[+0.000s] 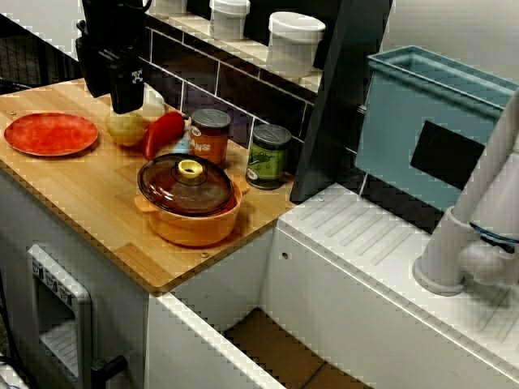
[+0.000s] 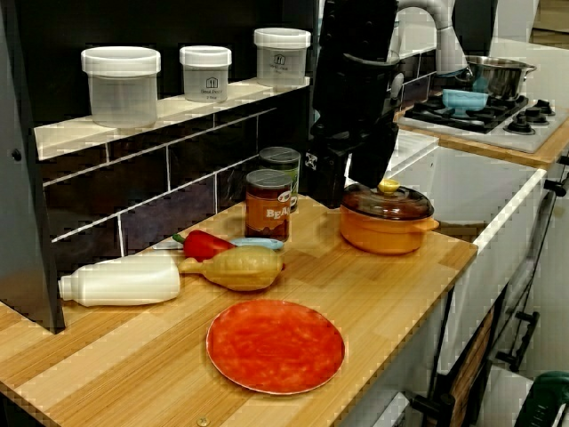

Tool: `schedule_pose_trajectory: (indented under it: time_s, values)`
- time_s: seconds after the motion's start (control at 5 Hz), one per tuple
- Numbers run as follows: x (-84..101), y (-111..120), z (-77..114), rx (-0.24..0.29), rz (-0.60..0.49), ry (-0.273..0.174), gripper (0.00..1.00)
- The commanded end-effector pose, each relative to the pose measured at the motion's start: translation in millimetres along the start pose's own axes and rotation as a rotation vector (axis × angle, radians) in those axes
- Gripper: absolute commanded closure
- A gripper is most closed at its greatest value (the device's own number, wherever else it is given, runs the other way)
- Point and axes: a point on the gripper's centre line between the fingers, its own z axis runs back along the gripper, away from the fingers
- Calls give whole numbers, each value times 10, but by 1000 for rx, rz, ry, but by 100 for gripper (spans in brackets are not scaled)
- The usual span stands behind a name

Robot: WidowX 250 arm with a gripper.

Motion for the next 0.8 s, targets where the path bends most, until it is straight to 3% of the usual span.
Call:
schedule_pose_trajectory:
  time_s: [0.0, 0.2, 0.4, 0.6]
  values:
    - [-53, 108, -168, 92, -34, -22, 0]
    - [-78, 88, -205, 86, -46, -20, 0]
    - [-72, 63, -264, 85, -37, -29, 22]
    - [-25, 35, -379, 100, -32, -20, 100]
